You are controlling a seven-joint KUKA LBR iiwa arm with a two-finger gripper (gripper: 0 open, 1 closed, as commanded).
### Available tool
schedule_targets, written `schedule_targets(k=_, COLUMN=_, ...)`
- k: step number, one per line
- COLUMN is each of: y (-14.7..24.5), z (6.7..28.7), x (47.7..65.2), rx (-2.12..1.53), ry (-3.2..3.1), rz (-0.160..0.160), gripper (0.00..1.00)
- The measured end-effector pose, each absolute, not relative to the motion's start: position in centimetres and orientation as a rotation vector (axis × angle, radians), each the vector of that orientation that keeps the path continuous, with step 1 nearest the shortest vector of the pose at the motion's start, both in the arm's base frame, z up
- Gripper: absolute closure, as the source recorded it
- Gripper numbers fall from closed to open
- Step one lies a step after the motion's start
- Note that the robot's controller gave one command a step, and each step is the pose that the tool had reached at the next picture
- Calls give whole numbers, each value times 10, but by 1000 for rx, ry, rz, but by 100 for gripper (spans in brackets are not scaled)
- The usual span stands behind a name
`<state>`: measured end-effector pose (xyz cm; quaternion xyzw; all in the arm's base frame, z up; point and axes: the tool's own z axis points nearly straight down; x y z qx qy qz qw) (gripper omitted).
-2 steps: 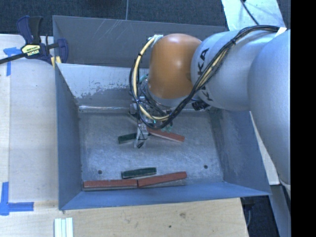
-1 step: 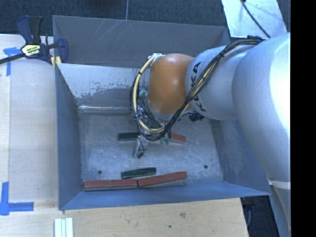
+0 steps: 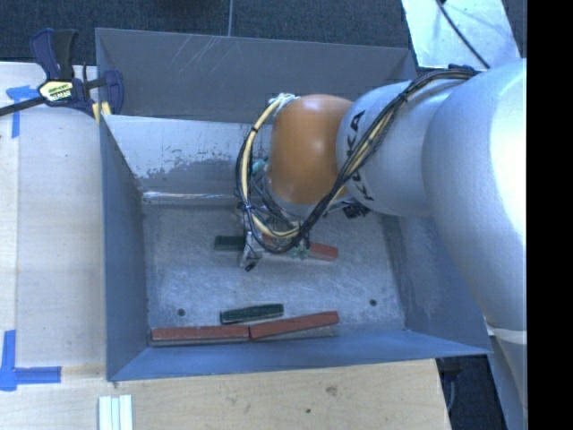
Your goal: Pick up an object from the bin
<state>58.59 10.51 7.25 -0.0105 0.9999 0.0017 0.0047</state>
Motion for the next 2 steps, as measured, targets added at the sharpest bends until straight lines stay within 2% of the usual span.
schedule_targets(k=1, y=87, z=199, x=591, rx=-35, ry=3129, rz=1, gripper=100)
schedule_targets(k=2, y=103, z=278, x=612, rx=-736, ry=3043, rz=-1, gripper=100)
